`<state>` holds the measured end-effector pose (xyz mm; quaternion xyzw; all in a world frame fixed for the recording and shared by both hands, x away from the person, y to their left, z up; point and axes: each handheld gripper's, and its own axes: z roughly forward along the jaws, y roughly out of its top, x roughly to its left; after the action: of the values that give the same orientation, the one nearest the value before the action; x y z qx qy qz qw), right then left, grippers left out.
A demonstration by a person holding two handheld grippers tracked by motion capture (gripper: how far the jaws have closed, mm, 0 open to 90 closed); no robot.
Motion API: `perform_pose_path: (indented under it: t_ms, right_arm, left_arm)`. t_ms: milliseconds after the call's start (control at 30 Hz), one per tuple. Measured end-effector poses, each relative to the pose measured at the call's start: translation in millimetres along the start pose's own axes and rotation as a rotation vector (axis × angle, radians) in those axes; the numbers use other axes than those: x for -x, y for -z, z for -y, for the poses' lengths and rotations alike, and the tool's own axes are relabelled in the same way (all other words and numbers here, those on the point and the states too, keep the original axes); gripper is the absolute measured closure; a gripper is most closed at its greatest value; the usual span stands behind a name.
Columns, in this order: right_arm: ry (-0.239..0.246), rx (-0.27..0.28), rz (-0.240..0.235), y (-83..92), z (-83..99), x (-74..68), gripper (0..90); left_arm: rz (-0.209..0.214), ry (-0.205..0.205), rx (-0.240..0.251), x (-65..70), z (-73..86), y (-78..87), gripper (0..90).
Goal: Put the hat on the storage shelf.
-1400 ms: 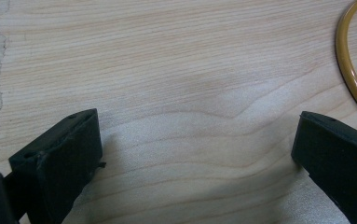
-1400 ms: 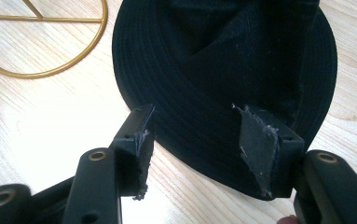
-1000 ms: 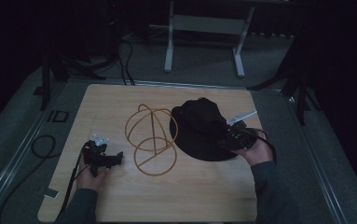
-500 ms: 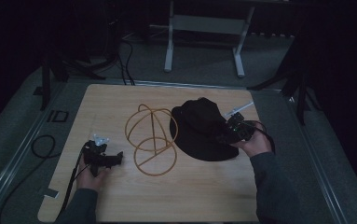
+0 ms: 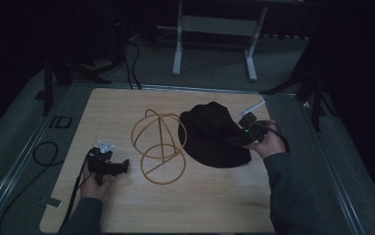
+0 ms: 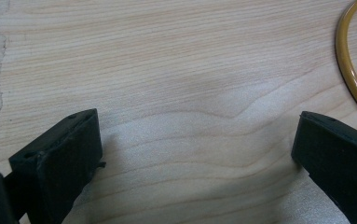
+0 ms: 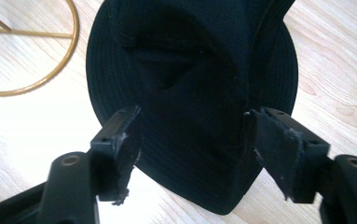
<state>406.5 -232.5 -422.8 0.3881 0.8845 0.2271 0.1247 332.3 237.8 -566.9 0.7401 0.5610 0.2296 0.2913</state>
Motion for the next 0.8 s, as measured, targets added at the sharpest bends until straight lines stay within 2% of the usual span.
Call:
perform_pose_path:
  t_ms: [67, 167, 300, 400, 467, 533, 800]
  right_arm:
    - [0.015, -0.007, -0.006, -2.5, -3.6, 1.2, 39.2]
    - [0.008, -0.024, -0.005, -6.9, -7.9, 4.2, 39.7]
    - [0.002, -0.042, -0.008, -11.6, -11.9, 7.4, 38.3]
    - [0.007, -0.051, -0.021, -14.6, -15.0, 8.9, 32.0]
    - [0.008, -0.054, -0.025, -15.5, -16.0, 9.2, 32.0]
    - [0.002, -0.066, -0.007, -18.5, -18.6, 10.2, 31.9]
    - [0.017, -0.104, 0.016, -25.4, -24.2, 14.2, 33.5]
  left_arm:
    - [0.0, 0.001, 0.001, 0.1, 0.0, -0.1, 1.8]
    - [0.0, 0.0, 0.0, 0.0, 0.0, 0.0, 1.8]
    - [0.0, 0.0, -0.001, 0.0, 0.0, 0.0, 1.8]
    - [0.0, 0.0, -0.001, 0.0, 0.0, 0.0, 1.8]
    - [0.0, 0.0, -0.001, 0.0, 0.0, 0.0, 1.8]
    - [0.0, 0.0, -0.001, 0.0, 0.0, 0.0, 1.8]
    - [0.0, 0.0, -0.001, 0.0, 0.0, 0.0, 1.8]
